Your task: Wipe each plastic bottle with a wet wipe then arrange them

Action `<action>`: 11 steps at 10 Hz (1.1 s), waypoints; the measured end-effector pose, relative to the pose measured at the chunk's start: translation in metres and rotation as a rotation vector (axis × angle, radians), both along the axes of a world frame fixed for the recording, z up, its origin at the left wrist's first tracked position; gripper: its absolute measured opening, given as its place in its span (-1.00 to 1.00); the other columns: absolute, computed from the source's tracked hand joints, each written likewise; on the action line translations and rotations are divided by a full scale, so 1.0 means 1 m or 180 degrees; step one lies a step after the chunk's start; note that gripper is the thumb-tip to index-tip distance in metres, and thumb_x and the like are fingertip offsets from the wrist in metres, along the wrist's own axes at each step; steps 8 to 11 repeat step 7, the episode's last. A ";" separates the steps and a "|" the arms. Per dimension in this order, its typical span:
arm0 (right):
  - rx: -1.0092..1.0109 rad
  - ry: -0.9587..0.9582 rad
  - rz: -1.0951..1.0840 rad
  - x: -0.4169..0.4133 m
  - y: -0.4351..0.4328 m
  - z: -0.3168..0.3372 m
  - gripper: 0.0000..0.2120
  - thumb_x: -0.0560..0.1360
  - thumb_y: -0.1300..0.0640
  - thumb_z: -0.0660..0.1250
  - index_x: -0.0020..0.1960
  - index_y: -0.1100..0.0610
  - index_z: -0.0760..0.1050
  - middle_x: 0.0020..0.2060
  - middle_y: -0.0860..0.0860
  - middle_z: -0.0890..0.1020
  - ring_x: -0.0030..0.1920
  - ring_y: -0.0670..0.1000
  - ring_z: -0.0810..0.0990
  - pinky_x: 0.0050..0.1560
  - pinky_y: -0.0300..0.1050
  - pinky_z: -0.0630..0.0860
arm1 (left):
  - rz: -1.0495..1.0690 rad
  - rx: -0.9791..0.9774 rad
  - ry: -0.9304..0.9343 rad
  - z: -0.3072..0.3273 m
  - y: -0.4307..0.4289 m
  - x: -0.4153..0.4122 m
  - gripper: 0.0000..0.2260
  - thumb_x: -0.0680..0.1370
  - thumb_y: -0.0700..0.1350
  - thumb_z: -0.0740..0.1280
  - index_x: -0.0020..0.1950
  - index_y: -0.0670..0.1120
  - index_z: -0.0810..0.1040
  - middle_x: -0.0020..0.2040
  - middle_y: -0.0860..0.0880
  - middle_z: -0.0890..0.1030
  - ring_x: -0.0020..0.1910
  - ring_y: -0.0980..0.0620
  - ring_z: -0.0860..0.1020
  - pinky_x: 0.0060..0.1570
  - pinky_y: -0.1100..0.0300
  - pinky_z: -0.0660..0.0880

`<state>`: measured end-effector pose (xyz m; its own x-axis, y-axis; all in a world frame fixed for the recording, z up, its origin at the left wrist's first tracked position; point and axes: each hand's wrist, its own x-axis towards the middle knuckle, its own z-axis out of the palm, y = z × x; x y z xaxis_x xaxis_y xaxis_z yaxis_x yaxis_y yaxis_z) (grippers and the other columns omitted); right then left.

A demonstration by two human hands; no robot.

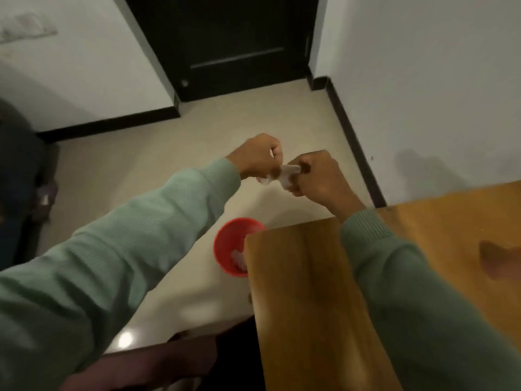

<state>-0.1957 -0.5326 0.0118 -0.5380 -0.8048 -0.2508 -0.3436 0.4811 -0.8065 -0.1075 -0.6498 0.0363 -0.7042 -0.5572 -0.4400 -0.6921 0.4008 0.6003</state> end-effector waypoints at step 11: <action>0.1749 -0.0516 0.1950 0.055 -0.083 -0.085 -0.53 0.49 0.36 0.23 0.40 0.27 0.30 0.32 0.18 0.45 0.27 0.13 0.47 0.26 0.05 0.45 | 0.1262 0.0088 -0.0701 -0.115 -0.038 0.086 -0.88 0.43 -0.30 0.36 -0.15 -0.10 0.52 -0.04 -0.10 0.62 -0.18 -0.05 0.58 -0.31 0.22 0.43</action>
